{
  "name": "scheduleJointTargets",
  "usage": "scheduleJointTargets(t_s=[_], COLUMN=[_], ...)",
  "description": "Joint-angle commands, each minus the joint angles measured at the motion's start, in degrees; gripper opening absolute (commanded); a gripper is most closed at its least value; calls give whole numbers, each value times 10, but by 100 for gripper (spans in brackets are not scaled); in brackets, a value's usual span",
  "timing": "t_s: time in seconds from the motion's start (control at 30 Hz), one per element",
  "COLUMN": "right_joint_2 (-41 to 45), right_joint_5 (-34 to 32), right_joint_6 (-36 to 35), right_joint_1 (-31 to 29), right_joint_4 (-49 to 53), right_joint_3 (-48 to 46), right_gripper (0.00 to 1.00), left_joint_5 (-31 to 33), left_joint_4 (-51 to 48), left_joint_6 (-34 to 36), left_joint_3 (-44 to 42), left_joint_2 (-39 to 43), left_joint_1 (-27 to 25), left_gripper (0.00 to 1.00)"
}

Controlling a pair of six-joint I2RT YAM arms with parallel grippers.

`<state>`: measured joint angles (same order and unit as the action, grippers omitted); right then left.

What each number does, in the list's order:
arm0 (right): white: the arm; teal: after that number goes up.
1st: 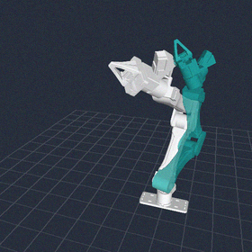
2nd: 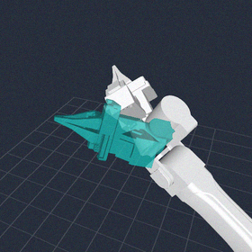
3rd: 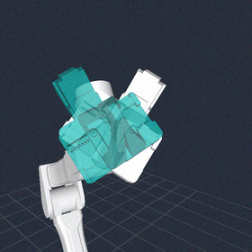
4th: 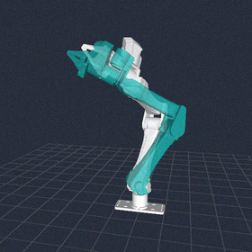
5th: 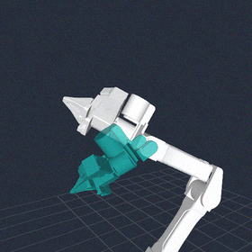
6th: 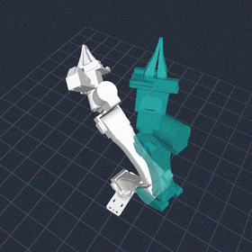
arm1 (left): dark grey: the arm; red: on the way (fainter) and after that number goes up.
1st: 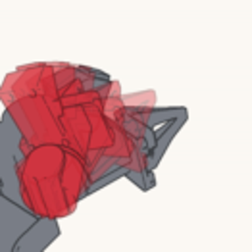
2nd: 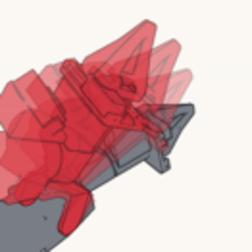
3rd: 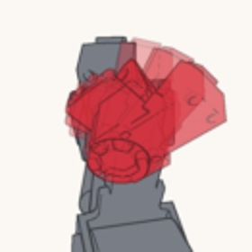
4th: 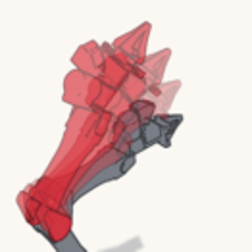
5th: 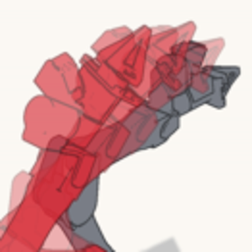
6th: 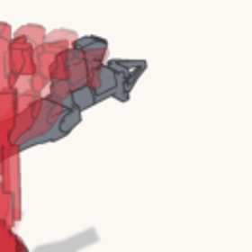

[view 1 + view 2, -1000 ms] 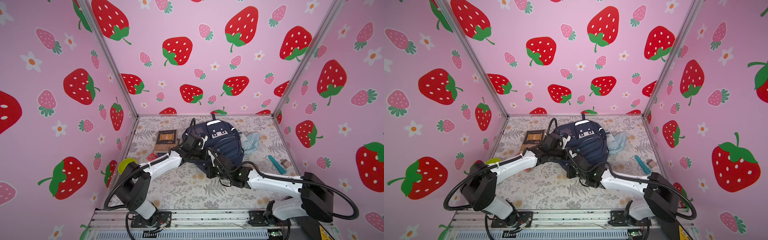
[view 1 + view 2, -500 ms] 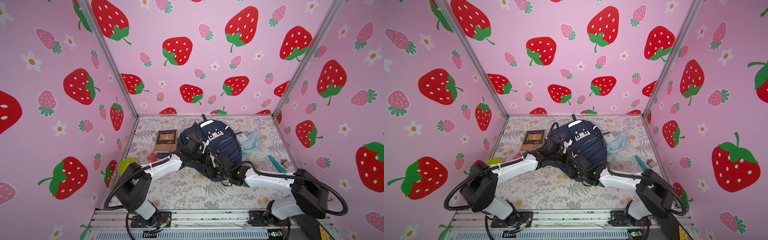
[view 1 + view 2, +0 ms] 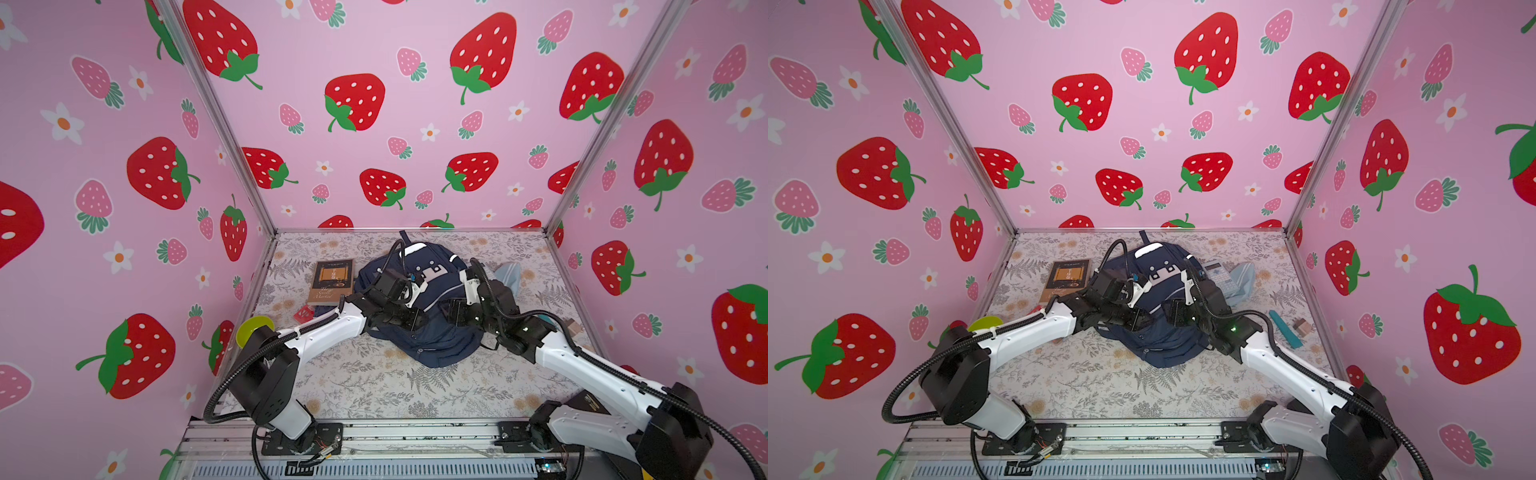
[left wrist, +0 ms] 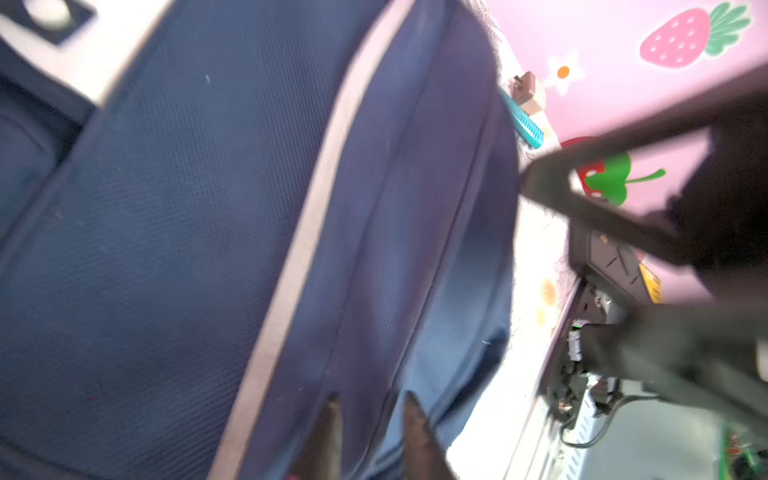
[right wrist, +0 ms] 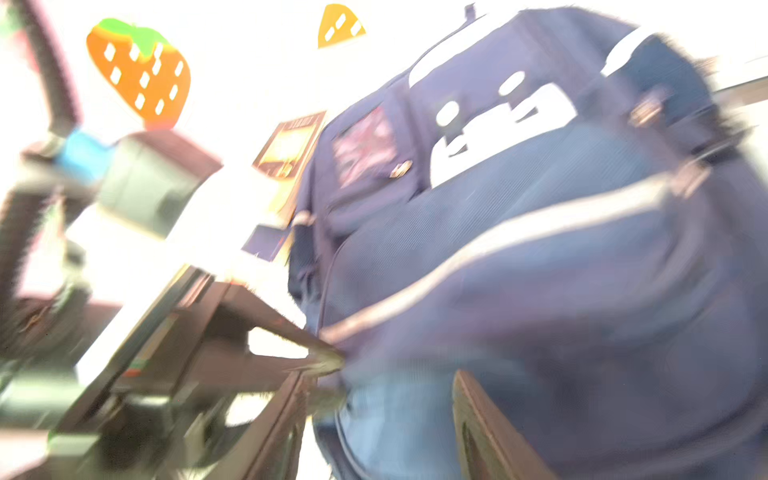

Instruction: Pack the student bag

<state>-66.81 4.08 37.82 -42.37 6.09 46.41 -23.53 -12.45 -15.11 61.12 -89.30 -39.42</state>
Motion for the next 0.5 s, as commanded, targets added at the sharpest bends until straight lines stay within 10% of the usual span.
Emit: scheduleJointTargets(t_s=[0.0,0.3,0.47], right_joint_2=[-33,-151,-195], right_joint_5=[45,159,174], right_joint_6=[-20,-31,-48], right_joint_1=[5,-7,-33], right_joint_4=[14,-40,-30], right_joint_3=[43,129,150], right_gripper=[58,56,55], left_joint_5=[39,173,58], left_joint_4=[-19,-112,-61], left_joint_6=[0,-156,-253], left_joint_3=[30,-15,-107], left_joint_2=[58,178,210], left_joint_1=[9,157,371], left_gripper=[54,68,73])
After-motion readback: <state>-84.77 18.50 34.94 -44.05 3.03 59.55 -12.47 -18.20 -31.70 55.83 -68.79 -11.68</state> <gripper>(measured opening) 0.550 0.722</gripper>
